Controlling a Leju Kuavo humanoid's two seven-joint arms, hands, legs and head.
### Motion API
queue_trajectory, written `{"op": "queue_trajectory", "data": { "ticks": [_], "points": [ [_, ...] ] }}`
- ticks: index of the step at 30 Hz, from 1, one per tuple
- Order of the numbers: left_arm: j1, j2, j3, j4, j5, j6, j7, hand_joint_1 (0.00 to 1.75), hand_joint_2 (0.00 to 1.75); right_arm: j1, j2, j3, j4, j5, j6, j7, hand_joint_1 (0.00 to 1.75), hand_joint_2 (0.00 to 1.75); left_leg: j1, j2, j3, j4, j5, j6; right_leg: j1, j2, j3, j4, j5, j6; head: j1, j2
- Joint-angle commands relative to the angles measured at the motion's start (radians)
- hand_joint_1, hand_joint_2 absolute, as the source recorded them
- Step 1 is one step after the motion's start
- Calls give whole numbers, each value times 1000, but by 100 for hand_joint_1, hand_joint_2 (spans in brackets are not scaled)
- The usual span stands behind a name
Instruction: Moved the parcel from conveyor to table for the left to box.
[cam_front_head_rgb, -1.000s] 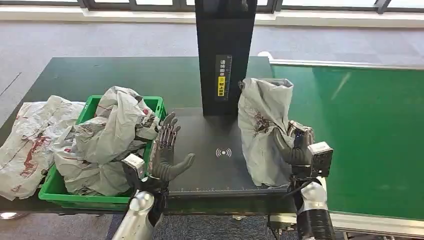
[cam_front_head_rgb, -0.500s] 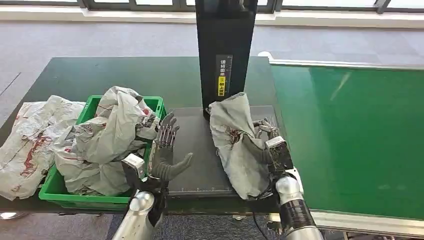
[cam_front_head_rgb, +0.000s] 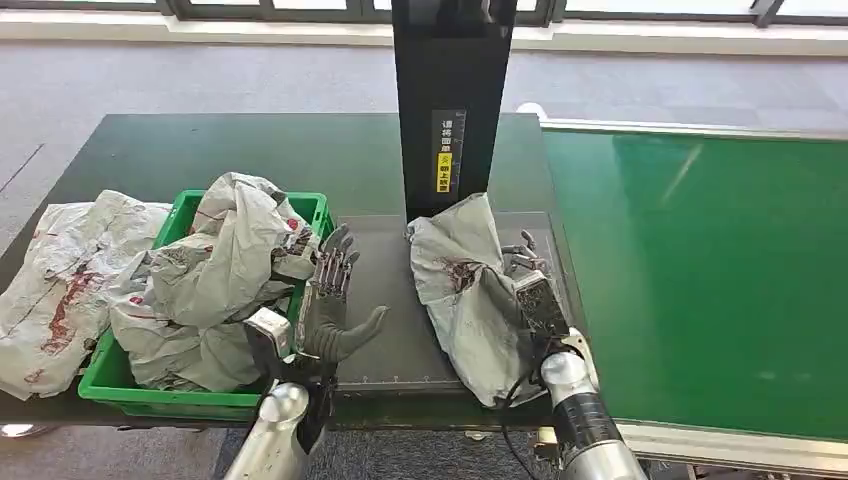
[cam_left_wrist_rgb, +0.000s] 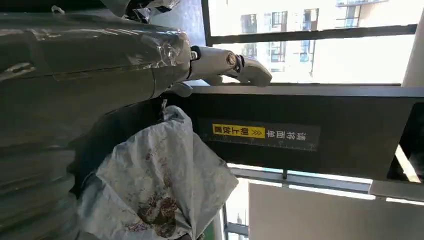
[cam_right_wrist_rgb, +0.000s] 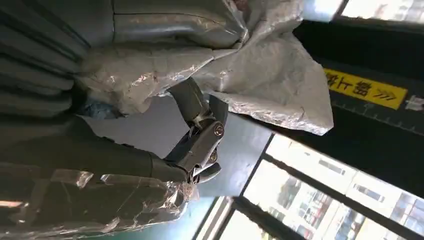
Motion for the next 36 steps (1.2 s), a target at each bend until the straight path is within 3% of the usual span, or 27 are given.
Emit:
{"op": "queue_trajectory", "data": {
  "ticks": [1,7,9,13,14,17,19,22,24,26,27,28,32,36],
  "points": [
    [37,-50,51,15,-1,5,4,0,175,-51,-32,58,102,79,-72,31,0,0,0,1,2,-1,-1,0,0,1,1,-1,0,0,0,0],
    [57,-50,41,-16,4,44,4,0,175,-51,-15,16,63,253,-449,137,0,0,0,1,1,-1,-1,1,0,1,1,-1,0,0,0,0],
    [63,-50,41,-24,3,49,4,0,175,-58,-22,-1,62,292,-466,196,0,0,-1,1,1,-1,-1,1,0,1,1,0,0,0,0,0],
    [63,-50,42,-22,-2,45,4,0,175,-51,-31,-39,50,304,-501,217,0,0,-1,1,2,-1,0,1,-1,1,1,-1,0,0,0,0],
    [60,-50,41,-17,-4,46,4,0,175,-57,-42,-34,71,381,-532,291,0,0,0,0,2,-1,-1,1,0,0,3,-1,-1,0,0,0],
    [56,-50,36,-13,-7,50,4,0,175,-39,-30,-82,30,353,-548,221,0,0,-1,0,2,-1,0,1,-1,0,2,-1,0,0,0,0],
    [55,-50,38,-14,-9,52,4,0,175,-50,-37,-80,64,425,-527,301,0,0,-1,0,2,-1,-1,1,0,0,2,-1,-1,0,0,0],
    [58,-50,35,-19,-13,57,4,0,175,-47,-24,-103,53,395,-550,210,0,0,-1,1,3,-1,-1,1,0,1,2,-1,-1,0,0,0],
    [61,-50,37,-25,-21,57,4,0,175,-65,-33,-78,93,452,-510,248,0,0,-1,0,3,-1,-1,1,0,0,3,-2,-1,0,0,0],
    [66,-50,39,-27,-24,56,4,0,175,-58,-17,-98,60,414,-558,176,0,0,0,2,4,-1,-1,1,0,2,3,-2,-1,0,0,0],
    [67,-50,30,-36,-46,52,4,0,175,-40,-3,-112,4,353,-593,77,0,0,-1,2,3,-1,-1,1,-1,2,2,-1,0,0,0,0],
    [64,-50,24,-33,-53,51,4,0,175,-27,2,-117,-30,330,-606,48,0,0,-1,1,2,-1,-1,1,0,1,1,-1,0,0,0,0],
    [54,-50,9,-23,-46,67,4,0,175,-8,3,-113,-75,329,-597,54,0,0,-1,-1,2,-1,-1,1,0,-1,2,-1,-1,0,0,0],
    [-13,-47,-74,10,-201,94,4,0,175,63,42,-133,-314,298,-632,-37,0,0,0,-2,-1,0,0,1,0,-2,0,0,-1,0,0,0]
  ]
}}
